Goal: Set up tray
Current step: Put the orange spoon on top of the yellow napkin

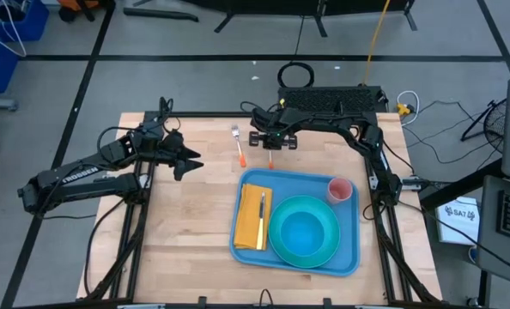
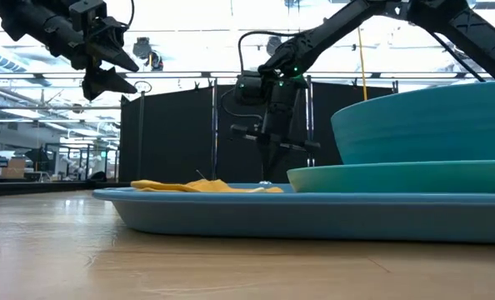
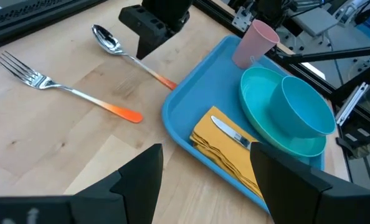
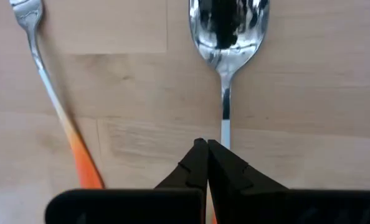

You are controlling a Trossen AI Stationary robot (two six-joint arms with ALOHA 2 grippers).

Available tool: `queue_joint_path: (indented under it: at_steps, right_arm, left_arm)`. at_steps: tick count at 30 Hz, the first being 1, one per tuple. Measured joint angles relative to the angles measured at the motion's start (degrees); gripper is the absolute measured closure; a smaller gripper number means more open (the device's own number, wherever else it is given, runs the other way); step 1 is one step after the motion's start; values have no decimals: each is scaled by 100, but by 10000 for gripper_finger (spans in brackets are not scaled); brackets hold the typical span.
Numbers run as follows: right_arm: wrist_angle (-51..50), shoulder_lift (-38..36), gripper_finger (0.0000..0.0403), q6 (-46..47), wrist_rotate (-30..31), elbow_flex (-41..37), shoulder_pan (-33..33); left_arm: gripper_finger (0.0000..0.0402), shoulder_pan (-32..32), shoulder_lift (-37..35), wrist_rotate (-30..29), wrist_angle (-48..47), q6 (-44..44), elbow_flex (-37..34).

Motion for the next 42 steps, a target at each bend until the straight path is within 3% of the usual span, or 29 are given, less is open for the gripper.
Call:
queue_joint_path:
  at_steps: [7, 10, 18, 21, 42]
  right_arm:
    - [24, 0, 402, -1, 27, 4, -6]
    - [205, 0, 383, -35, 76, 12, -15]
    - [144, -7, 235, 25, 326, 14, -20]
    - [107, -4, 203, -21, 323, 14, -34]
    - [52, 446, 229, -308, -105, 46, 29]
  left_arm:
    - [156, 2, -2, 4, -84, -16, 0]
    - [156, 2, -2, 5, -155, 11, 0]
    - [156, 2, 0, 5, -194, 69, 0]
    - [156, 2, -2, 2, -195, 86, 0]
    - [156, 0, -1, -4, -199, 138, 0]
